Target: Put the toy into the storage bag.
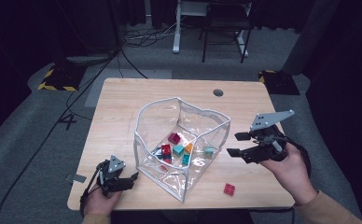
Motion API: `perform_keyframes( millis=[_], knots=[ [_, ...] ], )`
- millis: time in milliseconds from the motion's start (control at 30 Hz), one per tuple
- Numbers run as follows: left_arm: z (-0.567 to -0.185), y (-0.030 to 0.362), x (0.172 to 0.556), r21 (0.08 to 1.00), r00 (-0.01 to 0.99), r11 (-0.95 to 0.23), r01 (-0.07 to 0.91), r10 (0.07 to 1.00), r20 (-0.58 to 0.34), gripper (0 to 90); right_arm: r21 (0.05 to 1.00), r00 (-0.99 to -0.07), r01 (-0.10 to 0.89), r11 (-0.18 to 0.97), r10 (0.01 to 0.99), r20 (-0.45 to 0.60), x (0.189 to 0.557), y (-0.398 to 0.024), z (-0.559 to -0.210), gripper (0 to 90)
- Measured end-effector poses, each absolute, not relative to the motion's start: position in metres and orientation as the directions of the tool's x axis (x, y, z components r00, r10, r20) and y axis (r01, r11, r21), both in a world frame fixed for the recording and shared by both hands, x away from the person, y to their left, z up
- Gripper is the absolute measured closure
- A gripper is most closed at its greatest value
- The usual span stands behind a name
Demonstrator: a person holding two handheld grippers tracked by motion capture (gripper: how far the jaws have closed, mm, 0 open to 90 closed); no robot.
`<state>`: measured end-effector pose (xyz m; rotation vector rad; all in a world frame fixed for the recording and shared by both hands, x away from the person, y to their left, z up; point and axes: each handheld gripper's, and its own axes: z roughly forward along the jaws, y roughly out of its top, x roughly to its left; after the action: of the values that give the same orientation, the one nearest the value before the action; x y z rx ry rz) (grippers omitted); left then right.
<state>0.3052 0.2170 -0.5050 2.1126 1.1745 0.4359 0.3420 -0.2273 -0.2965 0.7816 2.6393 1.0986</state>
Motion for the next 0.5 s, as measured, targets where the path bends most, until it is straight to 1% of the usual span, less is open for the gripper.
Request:
perform_keyframes(
  millis=[33,67,100,267,367,400,467,500],
  knots=[
    [-0.505,0.217,0.305,0.695,0.538,-0.369,0.617,0.842,-0.031,24.9,0.702,-0.846,0.400,0.589,0.532,0.036,0.342,-0.227,-0.297,36.1],
    [-0.505,0.217,0.305,0.696,0.537,-0.367,0.617,0.843,-0.031,25.0,0.696,-0.837,0.418,0.584,0.545,0.046,0.340,-0.234,-0.308,35.7],
    [-0.505,0.217,0.305,0.695,0.538,-0.368,0.617,0.842,-0.032,25.0,0.696,-0.837,0.418,0.584,0.545,0.046,0.340,-0.234,-0.308,35.7],
    [-0.505,0.217,0.305,0.696,0.537,-0.367,0.617,0.843,-0.031,25.0,0.673,-0.814,0.463,0.578,0.578,0.063,0.334,-0.247,-0.343,35.5],
    [-0.505,0.217,0.305,0.696,0.537,-0.368,0.617,0.843,-0.031,25.0,0.650,-0.808,0.472,0.596,0.587,0.049,0.332,-0.249,-0.362,35.4],
    [-0.505,0.217,0.305,0.696,0.538,-0.367,0.617,0.842,-0.033,25.0,0.635,-0.810,0.479,0.606,0.584,0.053,0.331,-0.249,-0.376,35.4],
    [-0.505,0.217,0.305,0.696,0.538,-0.368,0.617,0.842,-0.032,25.0,0.629,-0.809,0.483,0.610,0.585,0.053,0.330,-0.249,-0.380,35.2],
    [-0.505,0.217,0.305,0.696,0.538,-0.368,0.617,0.842,-0.032,25.0,0.614,-0.811,0.481,0.625,0.583,0.042,0.327,-0.248,-0.392,35.1]
  ],
)
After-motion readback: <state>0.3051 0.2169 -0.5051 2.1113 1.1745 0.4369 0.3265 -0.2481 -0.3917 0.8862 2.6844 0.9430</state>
